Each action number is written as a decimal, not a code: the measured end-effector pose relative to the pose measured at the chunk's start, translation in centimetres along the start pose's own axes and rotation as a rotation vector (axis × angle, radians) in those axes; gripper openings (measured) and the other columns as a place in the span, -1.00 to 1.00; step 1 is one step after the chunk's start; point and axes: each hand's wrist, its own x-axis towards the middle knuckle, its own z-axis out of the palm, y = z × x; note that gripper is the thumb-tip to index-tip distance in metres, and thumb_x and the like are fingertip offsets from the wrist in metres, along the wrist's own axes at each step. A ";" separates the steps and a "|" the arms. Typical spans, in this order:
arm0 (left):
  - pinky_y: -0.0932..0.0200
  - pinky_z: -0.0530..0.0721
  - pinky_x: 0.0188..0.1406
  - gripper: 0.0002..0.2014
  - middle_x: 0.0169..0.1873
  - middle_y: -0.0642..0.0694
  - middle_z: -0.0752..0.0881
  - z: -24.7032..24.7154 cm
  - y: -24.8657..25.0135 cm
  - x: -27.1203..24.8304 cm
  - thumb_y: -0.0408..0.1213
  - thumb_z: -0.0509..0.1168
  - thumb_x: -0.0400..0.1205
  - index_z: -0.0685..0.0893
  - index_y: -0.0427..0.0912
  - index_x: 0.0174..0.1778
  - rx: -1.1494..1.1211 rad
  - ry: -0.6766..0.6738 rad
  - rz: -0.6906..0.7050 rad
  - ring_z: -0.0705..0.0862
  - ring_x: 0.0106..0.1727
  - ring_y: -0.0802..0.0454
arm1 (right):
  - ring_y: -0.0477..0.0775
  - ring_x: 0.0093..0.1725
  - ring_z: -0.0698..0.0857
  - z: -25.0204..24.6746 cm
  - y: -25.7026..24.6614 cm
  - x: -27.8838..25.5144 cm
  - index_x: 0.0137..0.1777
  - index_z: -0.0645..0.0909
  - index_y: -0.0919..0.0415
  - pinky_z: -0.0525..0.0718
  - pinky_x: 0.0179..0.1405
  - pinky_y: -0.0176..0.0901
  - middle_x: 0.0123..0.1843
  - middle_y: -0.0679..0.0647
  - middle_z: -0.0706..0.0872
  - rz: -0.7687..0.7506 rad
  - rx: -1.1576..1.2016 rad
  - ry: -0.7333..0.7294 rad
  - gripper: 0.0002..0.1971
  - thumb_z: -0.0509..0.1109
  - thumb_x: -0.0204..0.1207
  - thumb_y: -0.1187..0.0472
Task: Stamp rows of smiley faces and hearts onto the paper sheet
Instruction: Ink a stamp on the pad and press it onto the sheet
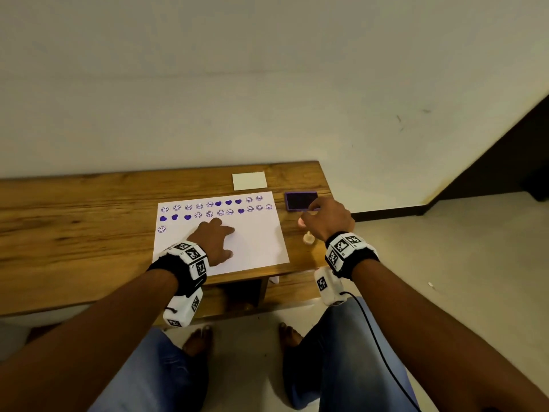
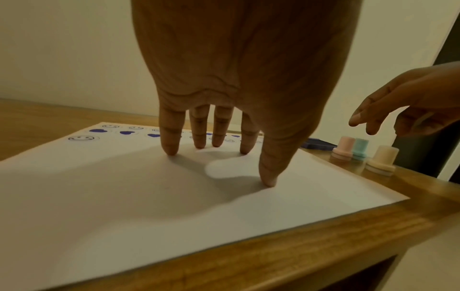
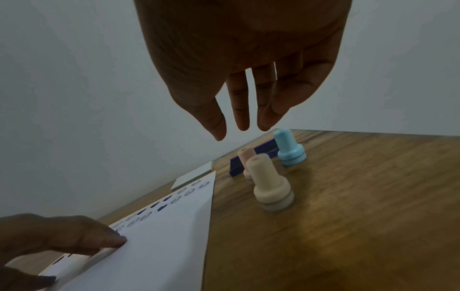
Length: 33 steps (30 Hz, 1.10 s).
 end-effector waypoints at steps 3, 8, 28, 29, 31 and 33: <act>-0.08 0.36 0.52 -0.30 0.60 -0.14 0.27 -0.2 0.0 0.1 0.06 0.36 0.57 0.29 0.03 0.62 0.013 -0.012 0.010 0.29 0.58 -0.19 | 0.18 0.19 0.73 0.5 -0.1 -0.2 0.25 0.69 0.00 0.65 0.06 -0.05 0.21 0.05 0.77 -0.028 -0.043 -0.007 -0.64 0.47 0.49 -0.05; -0.13 0.34 0.53 -0.34 0.65 -0.11 0.20 -1.1 0.4 0.4 0.07 0.31 0.60 0.28 0.06 0.62 0.058 0.031 0.030 0.19 0.64 -0.16 | 0.11 -0.11 0.74 1.0 -0.3 -0.4 -0.01 0.77 0.04 0.59 -0.23 -0.19 -0.05 0.02 0.81 -0.022 -0.096 -0.024 -0.82 0.42 0.53 0.00; 0.43 0.58 -0.19 -0.56 0.12 -0.01 0.74 -1.8 11.0 0.8 -0.24 0.50 0.52 0.67 -0.10 0.34 -0.927 0.344 0.278 0.77 0.00 0.05 | 0.04 -0.28 0.70 -2.1 -0.1 -1.4 -0.03 0.80 0.32 0.61 -0.22 -0.11 -0.24 0.12 0.82 0.062 0.970 -0.223 -0.79 0.50 0.46 0.18; 0.46 0.55 -0.23 -0.60 0.06 0.00 0.76 -1.7 11.2 0.8 -0.24 0.49 0.53 0.69 -0.10 0.30 -0.918 0.369 0.276 0.76 -0.06 0.06 | 0.03 -0.28 0.70 -2.1 0.0 -1.4 -0.04 0.80 0.31 0.61 -0.23 -0.12 -0.25 0.10 0.82 0.058 0.975 -0.228 -0.80 0.49 0.47 0.18; 0.47 0.55 -0.25 -0.65 -0.01 -0.01 0.78 -1.7 11.2 0.8 -0.26 0.48 0.54 0.72 -0.10 0.26 -0.922 0.405 0.263 0.74 -0.15 0.11 | 0.02 -0.28 0.70 -2.0 -0.2 -1.6 -0.03 0.81 0.26 0.60 -0.25 -0.15 -0.24 0.08 0.83 0.038 0.974 -0.235 -0.83 0.49 0.50 0.17; 0.37 0.62 -0.15 -0.66 -0.02 -0.02 0.81 -1.6 11.1 0.8 -0.26 0.48 0.53 0.75 -0.09 0.24 -0.928 0.407 0.253 0.76 -0.14 0.09 | 0.00 -0.28 0.69 -1.8 -0.2 -1.6 0.00 0.82 0.21 0.61 -0.28 -0.17 -0.21 0.07 0.83 0.020 0.988 -0.252 -0.84 0.49 0.53 0.16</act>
